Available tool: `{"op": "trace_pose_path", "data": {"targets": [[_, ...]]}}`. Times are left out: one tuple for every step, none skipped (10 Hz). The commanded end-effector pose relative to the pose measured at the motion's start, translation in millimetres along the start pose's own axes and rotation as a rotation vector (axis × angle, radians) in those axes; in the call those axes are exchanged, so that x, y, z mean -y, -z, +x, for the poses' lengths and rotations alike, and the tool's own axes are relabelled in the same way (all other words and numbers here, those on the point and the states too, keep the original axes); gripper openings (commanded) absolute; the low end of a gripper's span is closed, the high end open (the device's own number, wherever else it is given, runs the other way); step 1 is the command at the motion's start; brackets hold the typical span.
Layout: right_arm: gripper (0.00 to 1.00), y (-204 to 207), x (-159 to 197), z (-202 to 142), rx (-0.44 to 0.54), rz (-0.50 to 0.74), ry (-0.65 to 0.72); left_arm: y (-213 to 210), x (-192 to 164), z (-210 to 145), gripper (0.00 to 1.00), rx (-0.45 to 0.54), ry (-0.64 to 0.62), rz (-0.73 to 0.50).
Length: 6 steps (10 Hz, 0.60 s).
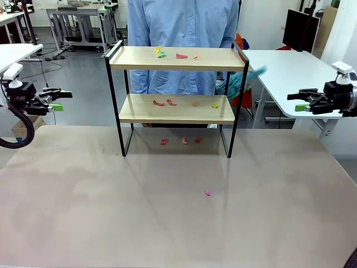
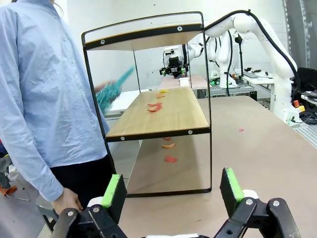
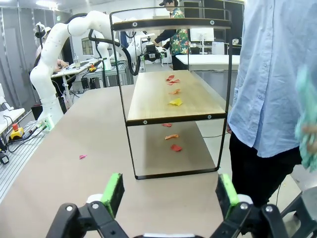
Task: Clean the shelf.
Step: Pick up the Duster handed by the human.
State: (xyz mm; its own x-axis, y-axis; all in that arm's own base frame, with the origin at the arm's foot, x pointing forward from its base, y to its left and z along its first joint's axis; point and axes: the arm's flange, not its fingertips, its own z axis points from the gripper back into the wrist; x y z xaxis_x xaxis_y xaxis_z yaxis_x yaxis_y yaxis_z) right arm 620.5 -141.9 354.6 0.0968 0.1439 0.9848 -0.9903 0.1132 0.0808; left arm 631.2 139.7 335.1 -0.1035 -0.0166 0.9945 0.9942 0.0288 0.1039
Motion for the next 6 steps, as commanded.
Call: {"op": "trace_pose_path", "data": {"targets": [[1.0, 0.3, -0.1, 1.0, -0.001, 0.001, -0.002, -0.7, -0.5, 2.2, 1.0, -0.01, 0.007, -0.005], [1.0, 0.3, -0.1, 1.0, -0.001, 0.001, -0.002, -0.7, -0.5, 2.2, 1.0, -0.01, 0.007, -0.005], [1.0, 0.3, -0.1, 1.0, -0.001, 0.001, -0.002, -0.7, -0.5, 2.2, 1.0, -0.01, 0.007, -0.005], [1.0, 0.3, -0.1, 1.0, -0.001, 0.001, -0.002, -0.7, -0.5, 2.2, 1.0, -0.01, 0.007, -0.005], [1.0, 0.3, -0.1, 1.0, -0.001, 0.001, -0.002, -0.7, -0.5, 2.2, 1.0, -0.01, 0.007, -0.005], [1.0, 0.3, -0.1, 1.0, -0.001, 0.001, -0.002, -0.7, -0.5, 2.2, 1.0, -0.01, 0.007, -0.005]]}}
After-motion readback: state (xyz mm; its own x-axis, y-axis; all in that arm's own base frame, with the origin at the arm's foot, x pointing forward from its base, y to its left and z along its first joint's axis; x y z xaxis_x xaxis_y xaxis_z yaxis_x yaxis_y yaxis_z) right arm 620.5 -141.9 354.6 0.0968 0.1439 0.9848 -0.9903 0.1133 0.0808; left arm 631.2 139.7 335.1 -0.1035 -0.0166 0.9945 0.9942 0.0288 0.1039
